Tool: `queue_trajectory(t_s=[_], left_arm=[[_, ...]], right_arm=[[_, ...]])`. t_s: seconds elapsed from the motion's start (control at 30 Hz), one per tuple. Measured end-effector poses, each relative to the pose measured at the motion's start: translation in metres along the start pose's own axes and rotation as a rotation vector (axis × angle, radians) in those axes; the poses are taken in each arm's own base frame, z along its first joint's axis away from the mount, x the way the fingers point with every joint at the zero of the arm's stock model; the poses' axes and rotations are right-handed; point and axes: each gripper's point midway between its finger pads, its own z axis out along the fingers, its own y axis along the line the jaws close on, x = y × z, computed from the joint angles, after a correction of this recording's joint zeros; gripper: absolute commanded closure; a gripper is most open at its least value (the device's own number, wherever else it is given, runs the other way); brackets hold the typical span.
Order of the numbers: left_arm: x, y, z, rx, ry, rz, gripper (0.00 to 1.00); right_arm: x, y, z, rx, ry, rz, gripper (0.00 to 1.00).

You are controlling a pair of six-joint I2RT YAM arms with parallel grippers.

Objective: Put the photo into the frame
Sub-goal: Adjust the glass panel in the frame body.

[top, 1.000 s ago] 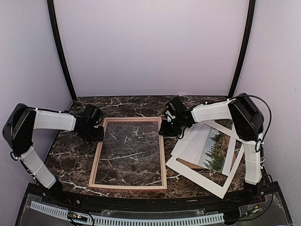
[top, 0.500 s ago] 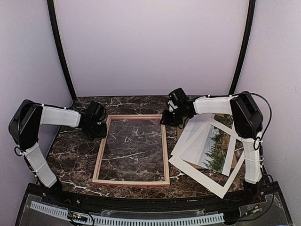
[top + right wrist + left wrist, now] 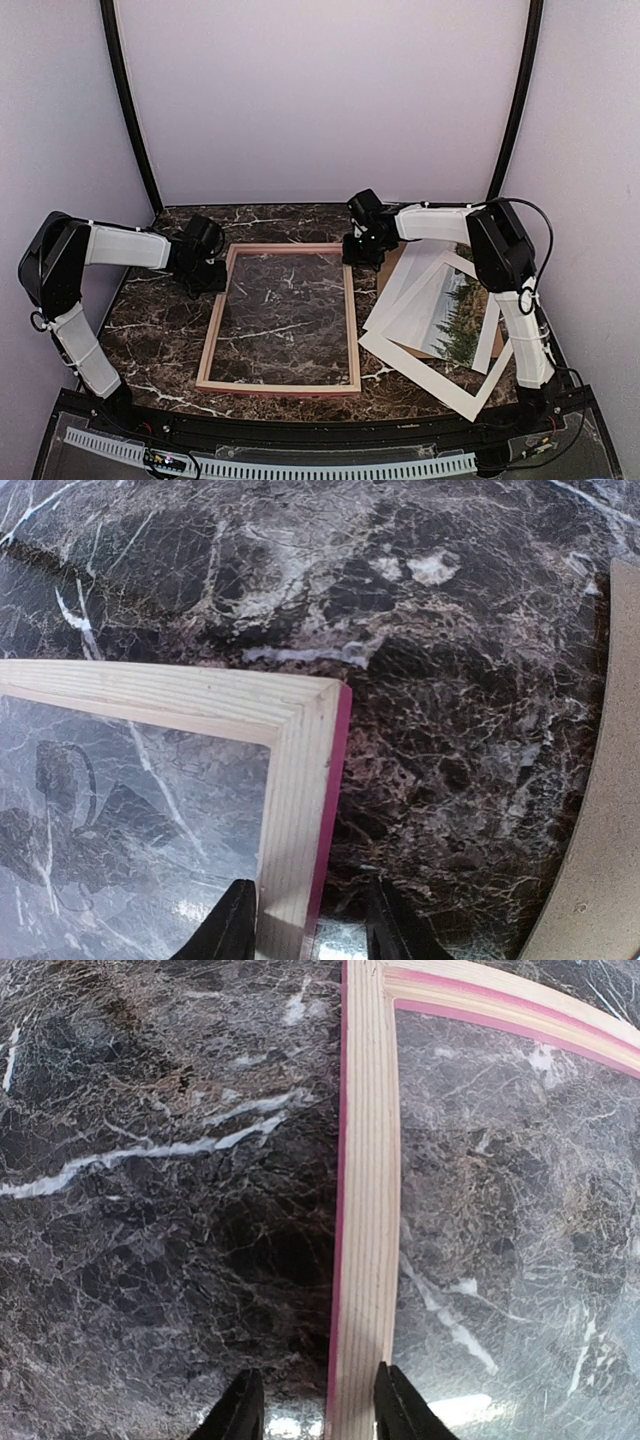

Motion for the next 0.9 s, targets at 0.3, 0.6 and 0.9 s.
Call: queue_trajectory(t_s=[0.3, 0.6, 0.9], left_arm=[[0.000, -0.001, 0.000, 0.005, 0.000, 0.002, 0.59], [0.000, 0.000, 0.000, 0.005, -0.001, 0.012, 0.59], [-0.001, 0.002, 0.000, -0.009, -0.007, 0.027, 0.62]], right_arm=[[-0.003, 0.002, 0.005, 0.049, -0.016, -0.024, 0.64], [-0.003, 0.003, 0.006, 0.082, -0.022, -0.039, 0.63], [0.001, 0.002, -0.009, 0.032, -0.008, -0.033, 0.59]])
